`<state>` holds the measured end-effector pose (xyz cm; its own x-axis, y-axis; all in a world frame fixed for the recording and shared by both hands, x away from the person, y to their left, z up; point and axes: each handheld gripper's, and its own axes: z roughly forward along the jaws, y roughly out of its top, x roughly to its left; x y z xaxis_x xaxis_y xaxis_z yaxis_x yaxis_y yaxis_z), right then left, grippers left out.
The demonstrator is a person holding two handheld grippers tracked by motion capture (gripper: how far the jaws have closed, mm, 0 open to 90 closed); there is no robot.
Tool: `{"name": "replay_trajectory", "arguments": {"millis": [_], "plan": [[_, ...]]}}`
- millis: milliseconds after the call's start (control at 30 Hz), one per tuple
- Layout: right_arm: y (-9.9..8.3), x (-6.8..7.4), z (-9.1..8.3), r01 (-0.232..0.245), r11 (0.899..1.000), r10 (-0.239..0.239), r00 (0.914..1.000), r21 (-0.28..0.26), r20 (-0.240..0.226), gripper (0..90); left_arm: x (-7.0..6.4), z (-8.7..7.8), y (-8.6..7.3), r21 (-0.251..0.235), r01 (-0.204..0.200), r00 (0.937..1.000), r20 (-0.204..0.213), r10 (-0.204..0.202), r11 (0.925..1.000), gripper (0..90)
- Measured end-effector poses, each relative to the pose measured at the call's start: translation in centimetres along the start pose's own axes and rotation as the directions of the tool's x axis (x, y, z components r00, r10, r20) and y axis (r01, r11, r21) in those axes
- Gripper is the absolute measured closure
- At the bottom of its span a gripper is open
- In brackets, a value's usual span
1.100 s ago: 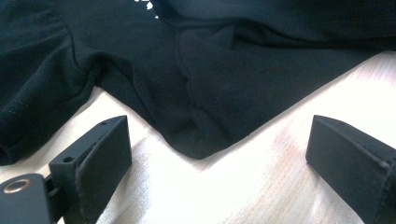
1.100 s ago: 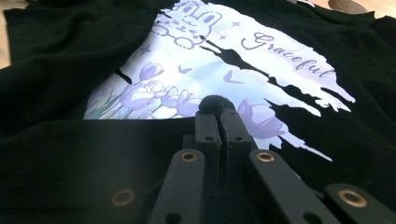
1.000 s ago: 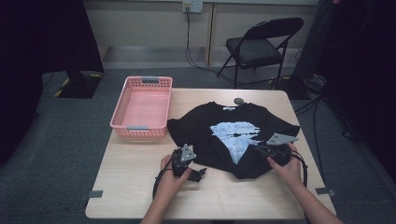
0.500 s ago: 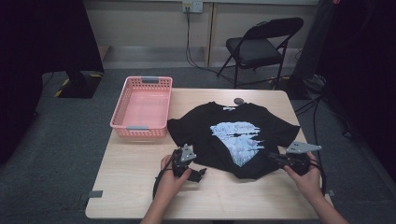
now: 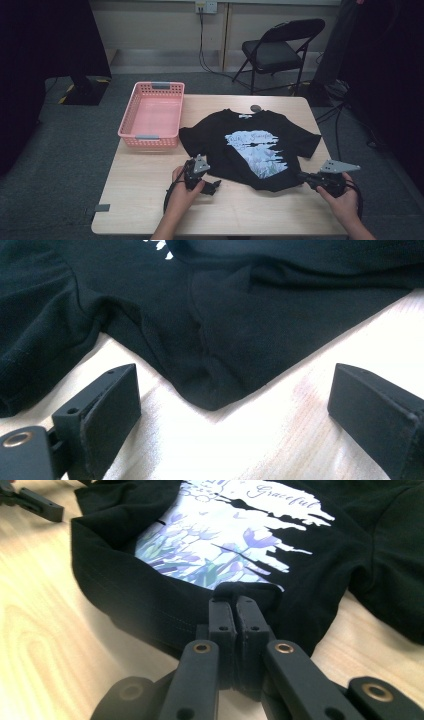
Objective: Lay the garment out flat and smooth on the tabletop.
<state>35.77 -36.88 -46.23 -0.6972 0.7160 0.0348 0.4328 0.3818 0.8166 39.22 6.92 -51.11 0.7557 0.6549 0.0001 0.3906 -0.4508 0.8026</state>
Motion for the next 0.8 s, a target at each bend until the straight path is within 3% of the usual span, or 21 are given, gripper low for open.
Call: {"name": "replay_trajectory", "arguments": {"millis": [500, 800], "plan": [[-1.8, 1.1, -2.1, -0.010, 1.000, 0.012, 0.9984, 0.023, -0.056, 87.7, 0.0, 0.0, 0.0, 0.000, 0.000, 1.0000, 0.000, 0.000, 1.0000, 6.3], [-2.7, 1.3, -3.5, -0.027, 0.999, 0.029, 0.9979, 0.029, -0.057, 86.6, 0.0, 0.0, 0.0, 0.000, 0.000, 1.0000, 0.000, 0.000, 1.0000, 6.2]]}}
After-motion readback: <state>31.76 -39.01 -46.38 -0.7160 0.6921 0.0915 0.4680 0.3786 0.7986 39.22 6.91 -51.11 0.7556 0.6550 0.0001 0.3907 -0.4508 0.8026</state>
